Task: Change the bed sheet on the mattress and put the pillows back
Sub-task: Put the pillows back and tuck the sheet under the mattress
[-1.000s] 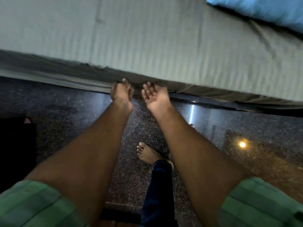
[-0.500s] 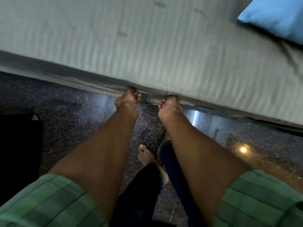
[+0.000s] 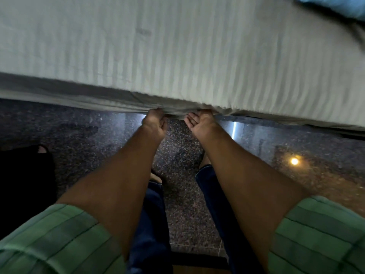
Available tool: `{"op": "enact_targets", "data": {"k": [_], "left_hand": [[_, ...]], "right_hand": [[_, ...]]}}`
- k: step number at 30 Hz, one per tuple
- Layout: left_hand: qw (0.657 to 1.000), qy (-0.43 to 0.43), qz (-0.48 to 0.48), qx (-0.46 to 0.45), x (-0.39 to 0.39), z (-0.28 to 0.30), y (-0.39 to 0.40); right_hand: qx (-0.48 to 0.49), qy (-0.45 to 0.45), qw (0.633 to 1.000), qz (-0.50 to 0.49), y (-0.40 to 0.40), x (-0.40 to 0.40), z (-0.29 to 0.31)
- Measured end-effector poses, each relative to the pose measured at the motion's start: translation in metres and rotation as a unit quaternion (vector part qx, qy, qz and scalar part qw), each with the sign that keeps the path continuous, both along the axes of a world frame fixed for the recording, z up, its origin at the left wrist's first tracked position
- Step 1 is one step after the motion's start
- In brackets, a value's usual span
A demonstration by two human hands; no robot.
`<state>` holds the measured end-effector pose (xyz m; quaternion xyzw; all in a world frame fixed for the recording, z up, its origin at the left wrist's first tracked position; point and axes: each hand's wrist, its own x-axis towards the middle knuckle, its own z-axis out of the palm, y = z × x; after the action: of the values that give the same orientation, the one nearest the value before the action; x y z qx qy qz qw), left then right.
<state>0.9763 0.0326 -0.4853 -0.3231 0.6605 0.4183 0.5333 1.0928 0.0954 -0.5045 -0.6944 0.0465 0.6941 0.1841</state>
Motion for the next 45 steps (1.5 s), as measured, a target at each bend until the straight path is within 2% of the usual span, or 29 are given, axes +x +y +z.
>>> {"op": "enact_targets", "data": {"k": [2,4,7,10,14,18,21,23,25,28,30,33,38,41,43,45], "left_hand": [[1.0,0.007,-0.022,0.011,-0.007,-0.002,-0.004],[1.0,0.005,-0.018,0.019,-0.013,-0.002,-0.009],[0.998,0.025,0.043,0.038,-0.018,0.001,-0.011],[0.992,0.031,0.11,0.058,-0.019,0.003,-0.005],[0.964,0.013,0.236,0.122,-0.015,0.013,0.025],[0.951,-0.019,0.294,0.094,-0.02,0.015,0.037],[0.973,-0.014,0.207,0.099,-0.025,0.015,0.013],[0.992,-0.016,0.105,0.062,-0.026,0.011,-0.001],[0.999,0.019,0.028,0.037,-0.029,0.011,-0.009],[0.998,0.042,0.046,-0.003,-0.032,0.007,-0.023],[0.998,0.019,0.051,-0.012,-0.033,0.01,-0.031],[0.995,-0.008,0.1,0.03,-0.039,0.005,-0.034],[0.985,0.047,0.158,0.055,-0.067,0.005,-0.037],[0.978,0.105,0.174,0.056,-0.093,0.014,-0.048],[0.971,0.138,0.188,0.056,-0.117,0.017,-0.055],[0.966,0.18,0.176,0.051,-0.136,0.02,-0.057]], "right_hand": [[0.008,0.011,1.0,0.009,-0.002,-0.004,0.006],[0.008,-0.017,1.0,-0.018,-0.003,-0.012,0.008],[0.025,-0.023,0.995,-0.09,-0.007,-0.021,0.015],[0.025,0.028,0.976,-0.215,-0.013,-0.028,0.018],[0.053,0.098,0.945,-0.308,-0.001,-0.047,0.016],[0.04,0.125,0.922,-0.364,0.012,-0.047,0.009],[0.017,0.11,0.951,-0.289,0.004,-0.038,0.02],[0.017,0.104,0.956,-0.273,-0.006,-0.031,0.028],[0.023,0.084,0.971,-0.224,-0.016,-0.024,0.036],[0.013,0.025,0.991,-0.131,-0.03,-0.022,0.042],[0.0,0.019,0.998,-0.058,-0.032,-0.03,0.042],[0.007,0.034,0.999,0.023,-0.028,-0.056,0.038],[-0.008,0.092,0.982,0.166,-0.036,-0.088,0.052],[-0.028,0.151,0.976,0.152,-0.053,-0.111,0.065],[-0.034,0.173,0.983,0.057,-0.064,-0.134,0.071],[-0.019,0.146,0.989,-0.032,-0.067,-0.158,0.072]]}}
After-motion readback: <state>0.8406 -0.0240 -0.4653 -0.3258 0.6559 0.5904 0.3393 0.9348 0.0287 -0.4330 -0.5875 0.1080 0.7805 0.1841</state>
